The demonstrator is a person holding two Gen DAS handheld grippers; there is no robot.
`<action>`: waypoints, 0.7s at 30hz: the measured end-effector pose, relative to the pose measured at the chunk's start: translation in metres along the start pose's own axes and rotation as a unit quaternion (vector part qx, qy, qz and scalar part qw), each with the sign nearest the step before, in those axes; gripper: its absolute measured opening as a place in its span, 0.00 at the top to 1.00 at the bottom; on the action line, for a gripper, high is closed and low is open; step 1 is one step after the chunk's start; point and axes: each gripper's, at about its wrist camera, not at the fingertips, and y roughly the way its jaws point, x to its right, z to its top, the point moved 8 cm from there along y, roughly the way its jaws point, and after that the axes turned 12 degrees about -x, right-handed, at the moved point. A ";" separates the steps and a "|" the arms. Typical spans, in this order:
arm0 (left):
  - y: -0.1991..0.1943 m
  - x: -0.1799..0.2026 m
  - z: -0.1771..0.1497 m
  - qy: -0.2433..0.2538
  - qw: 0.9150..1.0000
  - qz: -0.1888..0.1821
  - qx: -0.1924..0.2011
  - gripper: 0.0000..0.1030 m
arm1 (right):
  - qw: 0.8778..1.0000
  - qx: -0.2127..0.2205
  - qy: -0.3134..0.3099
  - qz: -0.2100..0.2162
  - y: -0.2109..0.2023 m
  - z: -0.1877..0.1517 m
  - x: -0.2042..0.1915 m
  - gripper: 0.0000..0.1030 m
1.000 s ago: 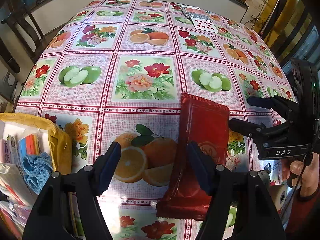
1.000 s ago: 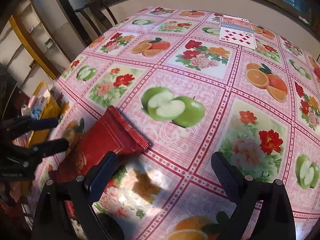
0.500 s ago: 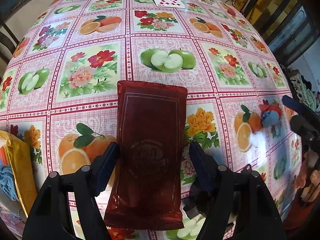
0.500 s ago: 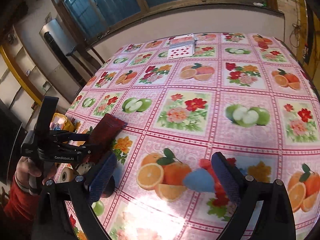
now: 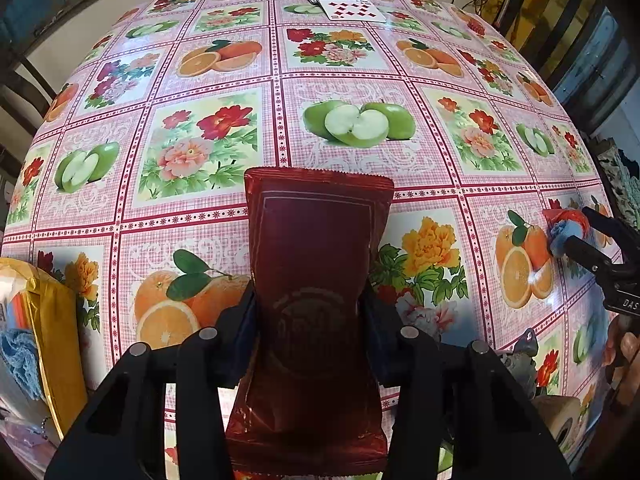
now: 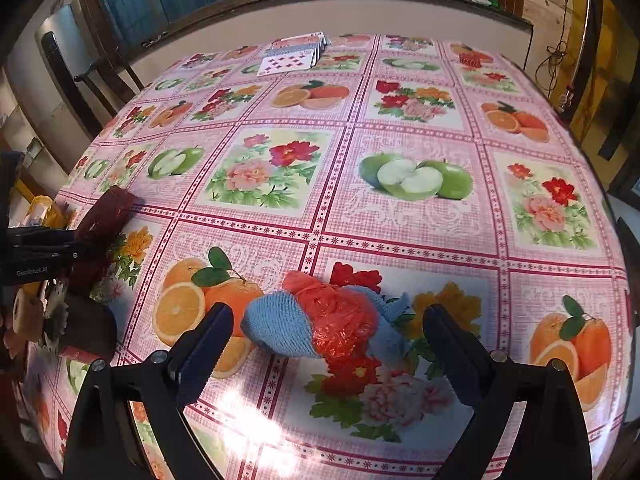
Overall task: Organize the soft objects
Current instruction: 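Grasp the red snack bag with the left tool while the right tool grasps the blue knit item, then carry the red bag and knit item over the box and open both tools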
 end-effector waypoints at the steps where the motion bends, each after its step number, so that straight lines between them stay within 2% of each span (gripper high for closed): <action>1: 0.000 -0.001 0.000 -0.004 1.000 -0.002 0.001 0.59 | 1.000 0.006 -0.001 -0.009 0.003 0.001 0.000 0.04; 2: 0.000 -0.001 0.000 -0.008 1.000 -0.005 0.001 0.60 | 1.000 0.011 -0.005 -0.021 0.005 0.001 0.000 0.05; 4: -0.001 -0.003 -0.001 -0.014 1.000 -0.011 0.006 0.61 | 0.999 0.017 -0.008 -0.037 0.004 -0.001 -0.001 0.15; 5: -0.002 -0.005 -0.003 -0.019 1.000 -0.014 0.008 0.62 | 0.999 0.024 -0.006 -0.037 -0.001 -0.002 0.000 0.42; 6: -0.003 -0.006 -0.005 -0.024 1.000 -0.017 0.009 0.63 | 0.999 0.027 0.000 -0.019 -0.005 -0.003 0.000 0.51; 7: -0.005 -0.009 -0.007 -0.029 0.999 -0.022 0.010 0.64 | 1.000 0.022 0.009 0.001 -0.007 -0.006 0.000 0.51; 9: -0.006 -0.013 -0.010 -0.038 0.999 -0.026 0.013 0.65 | 1.000 0.024 0.014 0.000 -0.011 -0.011 0.002 0.51; 14: -0.012 -0.024 -0.024 -0.055 0.998 -0.028 0.024 0.67 | 0.998 0.027 0.038 0.044 -0.020 -0.027 0.001 0.51; 21: -0.042 -0.033 -0.048 -0.061 0.996 -0.046 0.050 0.67 | 0.994 0.051 0.042 0.088 -0.067 -0.043 -0.021 0.52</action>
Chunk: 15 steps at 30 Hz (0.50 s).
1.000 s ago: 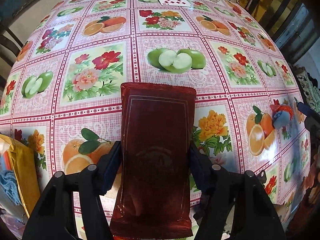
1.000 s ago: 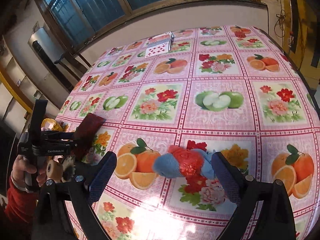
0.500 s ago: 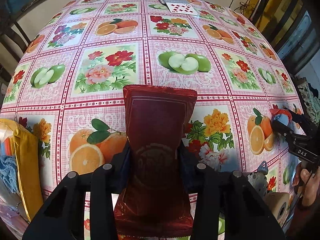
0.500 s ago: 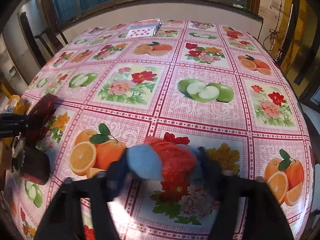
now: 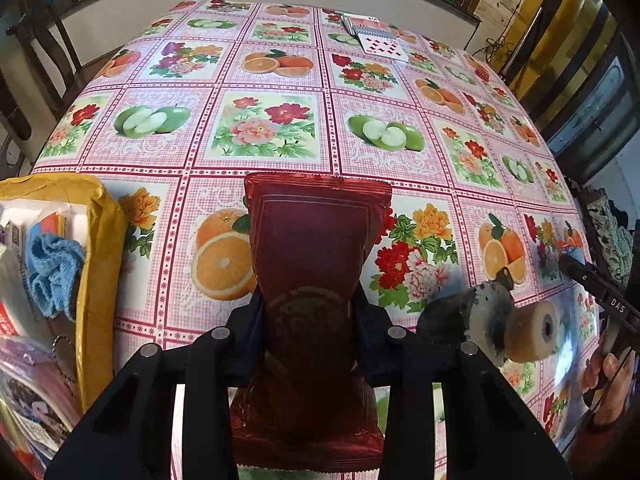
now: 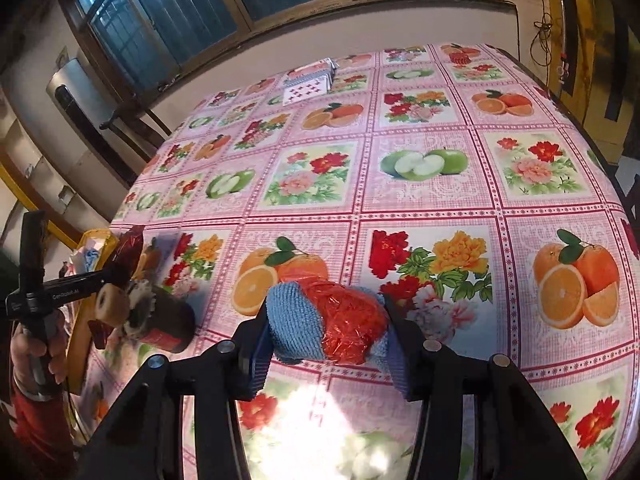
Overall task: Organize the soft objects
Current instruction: 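Carry the red bag and knit item over the box and open both tools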
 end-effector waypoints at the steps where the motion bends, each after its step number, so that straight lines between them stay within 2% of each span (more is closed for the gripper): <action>1: -0.007 -0.002 -0.004 0.000 1.000 -0.001 0.003 0.67 | 1.000 0.003 -0.007 0.007 -0.008 -0.001 -0.010 0.52; 4: -0.034 -0.013 -0.014 -0.001 1.000 -0.004 0.022 0.67 | 0.999 0.017 -0.041 0.024 -0.031 -0.003 -0.052 0.51; 8: -0.068 -0.043 -0.029 -0.018 0.999 0.009 0.049 0.67 | 0.992 0.022 -0.107 0.057 -0.045 -0.005 -0.133 0.51; 15: -0.108 -0.121 -0.063 -0.073 0.993 0.049 0.078 0.66 | 0.974 -0.013 -0.194 0.118 -0.006 -0.012 -0.283 0.51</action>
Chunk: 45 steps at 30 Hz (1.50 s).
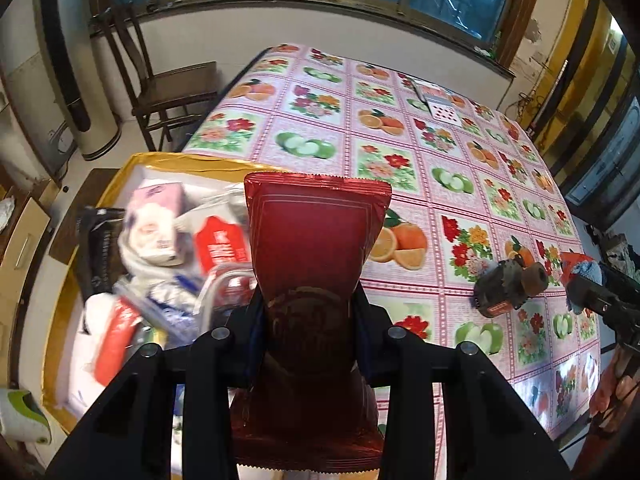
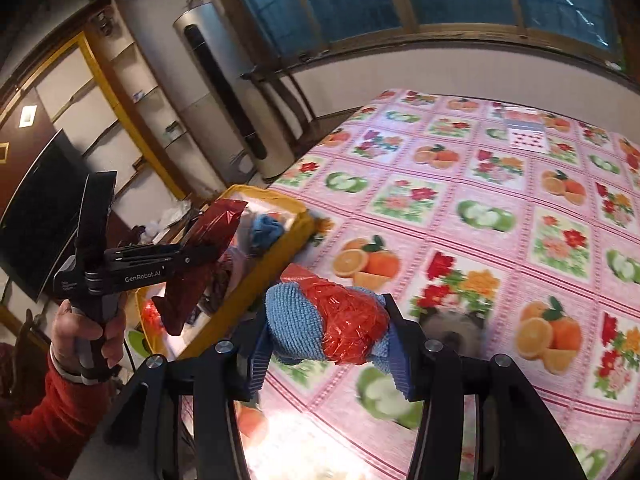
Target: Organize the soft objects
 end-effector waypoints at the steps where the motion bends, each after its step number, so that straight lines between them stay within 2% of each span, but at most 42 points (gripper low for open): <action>1: -0.004 -0.013 -0.004 -0.007 1.000 0.010 0.004 0.66 | 1.000 -0.003 -0.007 0.008 0.012 0.007 -0.016 0.51; 6: -0.012 -0.071 -0.029 -0.047 0.998 0.047 0.015 0.66 | 0.997 -0.030 -0.046 0.047 0.079 0.040 -0.097 0.51; 12: -0.003 -0.123 -0.057 -0.097 0.992 0.078 0.016 0.66 | 0.994 -0.062 -0.073 0.050 0.158 0.081 -0.162 0.50; 15: 0.003 -0.139 -0.065 -0.112 0.989 0.095 0.022 0.66 | 0.993 -0.073 -0.087 0.028 0.196 0.088 -0.182 0.50; 19: 0.005 -0.150 -0.068 -0.129 0.985 0.107 0.040 0.65 | 0.993 -0.068 -0.099 -0.001 0.220 0.091 -0.187 0.47; 22: 0.007 -0.152 -0.069 -0.133 0.982 0.124 0.052 0.62 | 0.992 -0.065 -0.105 -0.008 0.221 0.086 -0.180 0.41; 24: 0.009 -0.153 -0.070 -0.140 0.980 0.128 0.062 0.54 | 0.992 -0.058 -0.114 -0.014 0.220 0.083 -0.181 0.34; 28: 0.008 -0.158 -0.074 -0.160 0.975 0.132 0.085 0.46 | 0.993 -0.022 -0.118 0.013 0.191 0.079 -0.186 0.18; 29: 0.005 -0.161 -0.075 -0.166 0.972 0.138 0.092 0.40 | 0.993 -0.011 -0.120 0.018 0.183 0.079 -0.188 0.15; 30: 0.003 -0.163 -0.075 -0.172 0.970 0.143 0.099 0.37 | 0.992 -0.001 -0.122 0.020 0.176 0.079 -0.190 0.14; 36: -0.015 -0.161 -0.080 -0.177 0.960 0.165 0.139 0.36 | 0.990 0.049 -0.132 0.007 0.138 0.068 -0.197 0.09; 42: -0.031 -0.150 -0.083 -0.178 0.957 0.162 0.164 0.36 | 0.988 0.074 -0.137 -0.004 0.115 0.046 -0.196 0.09; 45: -0.036 -0.141 -0.084 -0.174 0.958 0.154 0.170 0.36 | 0.987 0.085 -0.137 -0.017 0.104 0.034 -0.191 0.09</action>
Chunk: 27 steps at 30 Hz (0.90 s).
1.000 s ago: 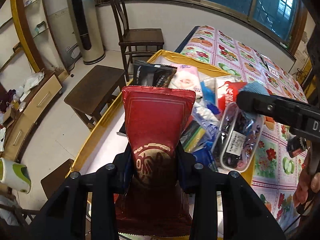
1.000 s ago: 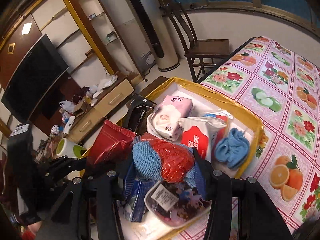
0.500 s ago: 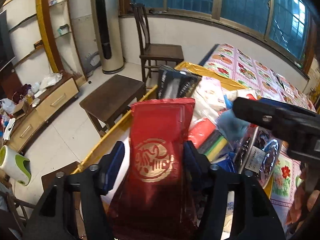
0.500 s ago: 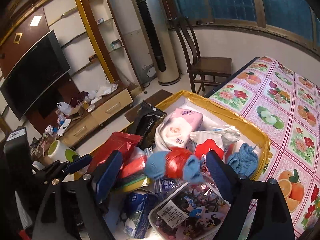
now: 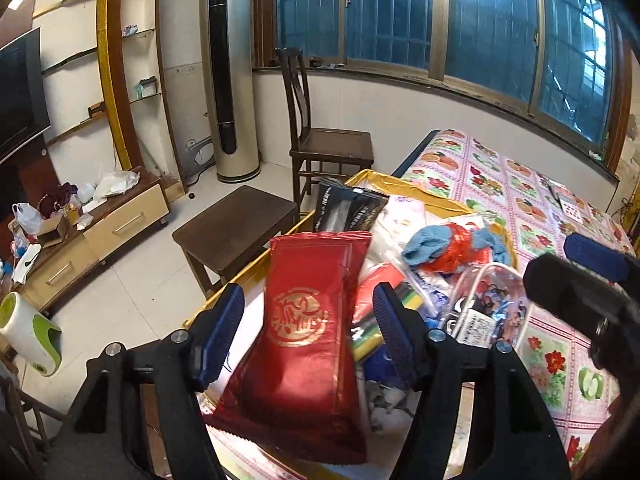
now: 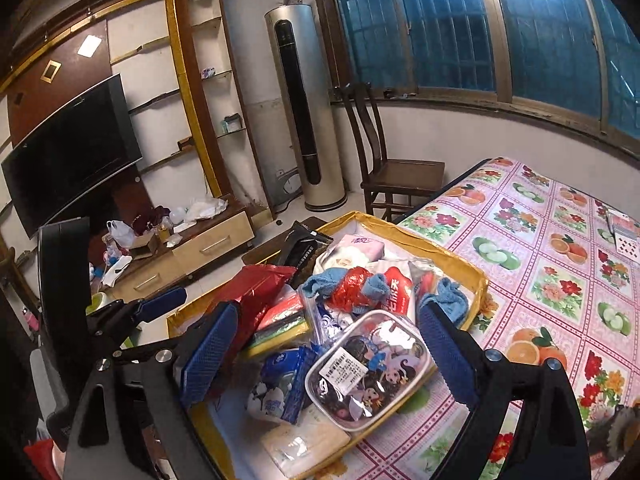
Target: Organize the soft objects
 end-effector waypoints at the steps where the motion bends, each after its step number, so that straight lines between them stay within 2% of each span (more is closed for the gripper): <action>1: -0.003 0.003 -0.001 0.000 1.000 -0.004 0.002 0.36 | 1.000 0.005 0.000 -0.003 -0.004 -0.003 0.002 0.09; 10: -0.020 0.037 -0.009 0.027 0.999 -0.016 0.016 0.35 | 0.999 0.030 0.031 -0.016 -0.044 -0.031 0.033 0.06; 12: -0.023 0.045 -0.010 0.034 0.999 -0.015 0.018 0.27 | 0.998 0.037 0.035 -0.021 -0.052 -0.040 0.040 0.06; 17: -0.034 0.070 -0.019 0.066 0.997 -0.006 0.033 0.25 | 0.996 0.066 0.039 -0.054 -0.071 -0.067 0.061 0.03; 27: -0.043 0.117 -0.038 0.109 0.993 -0.023 0.024 0.20 | 0.990 0.094 0.053 -0.095 -0.090 -0.102 0.099 0.01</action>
